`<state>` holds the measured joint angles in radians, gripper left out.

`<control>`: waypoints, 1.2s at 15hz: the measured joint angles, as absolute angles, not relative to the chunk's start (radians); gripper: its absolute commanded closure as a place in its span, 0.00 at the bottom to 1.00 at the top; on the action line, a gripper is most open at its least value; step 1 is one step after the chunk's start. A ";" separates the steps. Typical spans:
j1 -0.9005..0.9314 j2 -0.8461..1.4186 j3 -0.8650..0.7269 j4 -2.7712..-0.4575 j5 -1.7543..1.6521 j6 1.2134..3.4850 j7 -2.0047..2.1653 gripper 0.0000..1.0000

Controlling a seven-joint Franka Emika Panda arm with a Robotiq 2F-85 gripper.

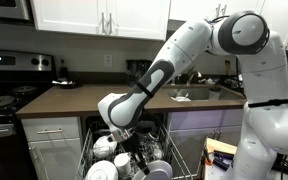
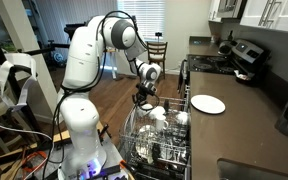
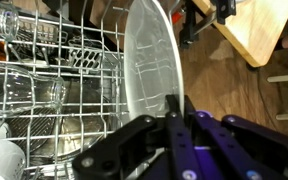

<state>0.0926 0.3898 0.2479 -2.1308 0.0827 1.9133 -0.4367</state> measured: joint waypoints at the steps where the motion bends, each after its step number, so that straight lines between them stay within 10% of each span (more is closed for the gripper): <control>1: 0.093 0.385 0.248 -2.133 0.083 1.913 -0.437 0.96; 18: 0.112 0.264 0.237 -2.229 0.070 2.020 -0.435 0.96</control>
<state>0.1119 0.2639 0.2369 -2.2290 0.0698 2.0196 -0.4349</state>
